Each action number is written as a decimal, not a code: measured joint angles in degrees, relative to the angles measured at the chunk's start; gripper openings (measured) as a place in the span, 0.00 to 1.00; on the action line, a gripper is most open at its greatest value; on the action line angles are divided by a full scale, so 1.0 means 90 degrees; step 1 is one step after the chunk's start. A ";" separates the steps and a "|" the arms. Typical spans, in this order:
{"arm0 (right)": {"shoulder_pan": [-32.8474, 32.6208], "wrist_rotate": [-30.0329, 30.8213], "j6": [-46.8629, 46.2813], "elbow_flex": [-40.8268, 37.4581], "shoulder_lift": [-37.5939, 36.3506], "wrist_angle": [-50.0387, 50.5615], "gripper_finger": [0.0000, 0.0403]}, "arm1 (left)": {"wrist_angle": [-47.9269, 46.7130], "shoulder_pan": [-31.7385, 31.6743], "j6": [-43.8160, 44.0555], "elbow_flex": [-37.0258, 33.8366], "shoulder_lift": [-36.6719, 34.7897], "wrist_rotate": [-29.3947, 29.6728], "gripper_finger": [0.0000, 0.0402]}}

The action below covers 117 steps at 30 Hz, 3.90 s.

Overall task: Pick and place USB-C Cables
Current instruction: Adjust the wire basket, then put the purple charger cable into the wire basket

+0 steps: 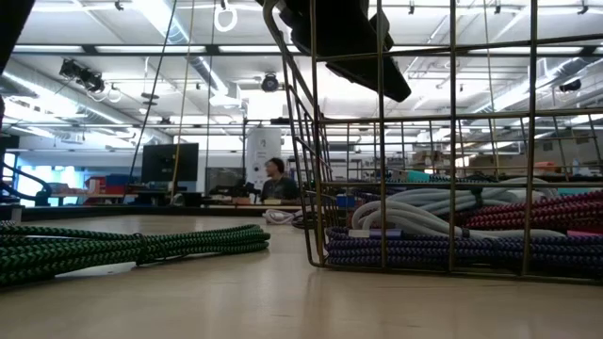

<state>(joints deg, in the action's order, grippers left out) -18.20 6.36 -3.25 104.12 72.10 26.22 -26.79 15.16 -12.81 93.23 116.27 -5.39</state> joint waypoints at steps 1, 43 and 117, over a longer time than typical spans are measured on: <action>0.0000 0.0001 0.0000 0.0000 0.0000 0.0000 0.10 | 0.0003 -0.0013 -0.0029 0.0000 0.0000 0.0012 0.21; -0.0259 0.0485 -0.4368 -0.4372 0.0012 0.1438 0.00 | -0.6219 -0.0216 0.4988 0.0007 -0.3626 0.5693 0.02; 0.0116 0.0190 -0.0439 -0.2596 0.0482 -0.2418 0.01 | -0.5092 -0.2279 0.3424 0.0002 -0.3616 0.5053 0.05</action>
<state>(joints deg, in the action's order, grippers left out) -17.15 8.08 -7.20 80.75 76.43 4.46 -72.62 -5.34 18.01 93.25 83.72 40.09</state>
